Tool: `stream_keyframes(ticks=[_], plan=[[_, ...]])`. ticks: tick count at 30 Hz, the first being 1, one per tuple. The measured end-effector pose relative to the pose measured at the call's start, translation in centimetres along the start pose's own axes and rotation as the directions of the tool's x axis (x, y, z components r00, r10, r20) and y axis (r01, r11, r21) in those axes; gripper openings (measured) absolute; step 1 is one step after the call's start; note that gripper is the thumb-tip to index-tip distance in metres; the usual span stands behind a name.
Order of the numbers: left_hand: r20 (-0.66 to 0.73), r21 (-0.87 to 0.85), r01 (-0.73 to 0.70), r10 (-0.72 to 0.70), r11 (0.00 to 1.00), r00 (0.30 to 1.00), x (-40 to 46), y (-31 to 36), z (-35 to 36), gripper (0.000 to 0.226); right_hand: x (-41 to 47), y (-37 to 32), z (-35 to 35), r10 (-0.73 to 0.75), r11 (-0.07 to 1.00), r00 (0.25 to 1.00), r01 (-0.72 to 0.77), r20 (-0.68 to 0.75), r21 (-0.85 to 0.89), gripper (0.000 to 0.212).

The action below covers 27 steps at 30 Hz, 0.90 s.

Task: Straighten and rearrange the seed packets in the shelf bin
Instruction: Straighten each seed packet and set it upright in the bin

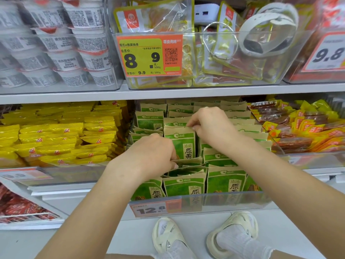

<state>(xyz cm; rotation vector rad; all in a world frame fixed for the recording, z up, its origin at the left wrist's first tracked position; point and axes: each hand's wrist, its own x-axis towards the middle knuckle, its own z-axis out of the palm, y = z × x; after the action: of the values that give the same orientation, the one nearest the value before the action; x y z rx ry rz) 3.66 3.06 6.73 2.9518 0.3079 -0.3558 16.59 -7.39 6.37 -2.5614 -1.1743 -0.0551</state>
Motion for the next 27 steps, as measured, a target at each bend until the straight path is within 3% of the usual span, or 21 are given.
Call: stream_keyframes(ticks=[8,11,14,17,22,25,27], plan=[[-0.123,-0.023,-0.03,0.027,0.999,0.992,0.0,-0.3,-0.3,0.027,-1.0,-0.1,-0.3,-0.029,0.996,0.999,0.028,-0.016,-0.079,0.019],[-0.233,-0.105,-0.03,0.004,0.994,0.972,-0.3,-0.5,-0.6,0.035,-1.3,0.5,-0.6,-0.002,0.999,0.999,0.0,0.048,0.043,0.036],[-0.305,-0.139,-0.053,0.008,0.989,0.952,-0.9,-0.4,-0.6,0.04,-2.0,1.1,-0.9,0.033,0.961,0.995,-0.056,0.091,0.271,0.057],[-0.344,-0.141,-0.059,0.007,0.988,0.939,-1.5,-0.3,-0.2,0.036,-3.7,1.0,-1.4,-0.064,0.926,0.987,0.003,0.148,0.378,0.06],[-0.463,-0.219,-0.049,-0.059,0.974,0.885,-2.4,-0.7,0.4,0.024,-4.9,1.3,-1.4,-0.082,0.962,0.987,0.042,0.139,0.268,0.016],[-0.513,-0.249,-0.045,-0.093,0.967,0.854,-3.1,-0.3,0.9,0.022,-5.0,1.2,-1.6,-0.069,0.982,0.984,0.038,0.166,0.187,0.03],[-0.574,-0.24,-0.045,-0.104,0.97,0.812,-3.8,0.0,1.9,0.044,-5.1,1.0,-1.7,-0.076,0.989,0.985,0.055,0.152,0.137,0.039]])
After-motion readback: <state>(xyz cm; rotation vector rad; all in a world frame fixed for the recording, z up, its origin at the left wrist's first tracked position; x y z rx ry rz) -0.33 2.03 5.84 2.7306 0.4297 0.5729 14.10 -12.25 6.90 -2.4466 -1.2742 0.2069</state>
